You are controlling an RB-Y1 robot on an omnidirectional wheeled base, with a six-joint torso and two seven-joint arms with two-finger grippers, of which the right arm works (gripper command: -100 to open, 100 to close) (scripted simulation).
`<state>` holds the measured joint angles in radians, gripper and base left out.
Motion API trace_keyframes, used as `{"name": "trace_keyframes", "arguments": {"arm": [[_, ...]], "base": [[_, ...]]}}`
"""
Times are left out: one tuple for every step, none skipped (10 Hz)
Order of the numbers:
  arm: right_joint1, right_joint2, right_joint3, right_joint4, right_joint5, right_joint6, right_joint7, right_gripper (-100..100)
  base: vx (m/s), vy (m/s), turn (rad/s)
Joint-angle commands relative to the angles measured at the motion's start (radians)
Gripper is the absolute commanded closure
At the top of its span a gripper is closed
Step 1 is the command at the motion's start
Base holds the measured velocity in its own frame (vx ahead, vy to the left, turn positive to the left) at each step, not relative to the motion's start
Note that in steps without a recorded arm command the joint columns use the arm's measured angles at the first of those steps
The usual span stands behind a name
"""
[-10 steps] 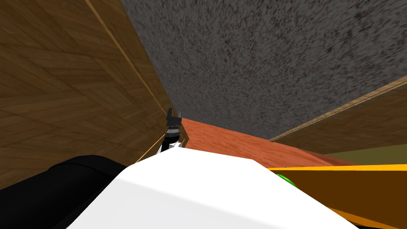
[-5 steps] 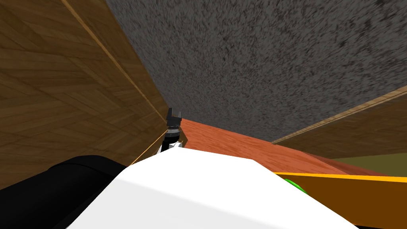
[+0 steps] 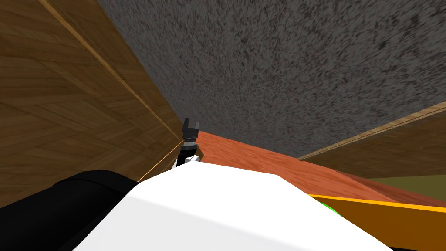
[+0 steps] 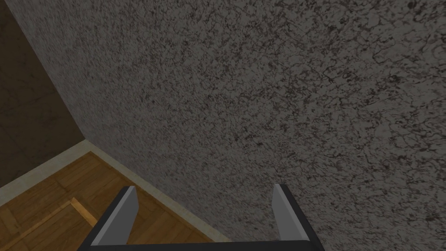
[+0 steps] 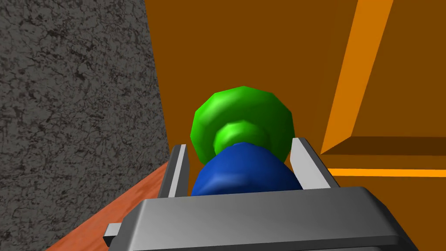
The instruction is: Push the door open
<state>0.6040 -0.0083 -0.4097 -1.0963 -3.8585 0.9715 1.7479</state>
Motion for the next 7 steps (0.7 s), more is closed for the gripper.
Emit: {"name": "trace_keyframes", "arguments": {"arm": [[0.004,0.006,-0.008,-0.010,-0.033,0.004,0.018,100],[0.004,0.014,-0.009,-0.009,-0.050,0.006,0.028,100],[0.003,0.023,-0.010,-0.009,-0.064,0.007,0.036,100],[0.003,0.041,-0.011,-0.008,-0.087,0.010,0.049,100],[0.002,0.055,-0.012,-0.008,-0.101,0.011,0.056,100],[0.002,0.044,-0.010,-0.002,-0.089,0.014,0.046,100],[0.001,0.021,-0.013,-0.003,-0.119,0.023,0.063,100]], "base": [[0.102,-0.084,0.009],[0.088,-0.077,0.003],[0.072,-0.083,0.005],[0.071,-0.095,0.014],[0.075,-0.085,0.013],[0.031,-0.031,-0.004],[0.039,-0.050,0.010]]}}
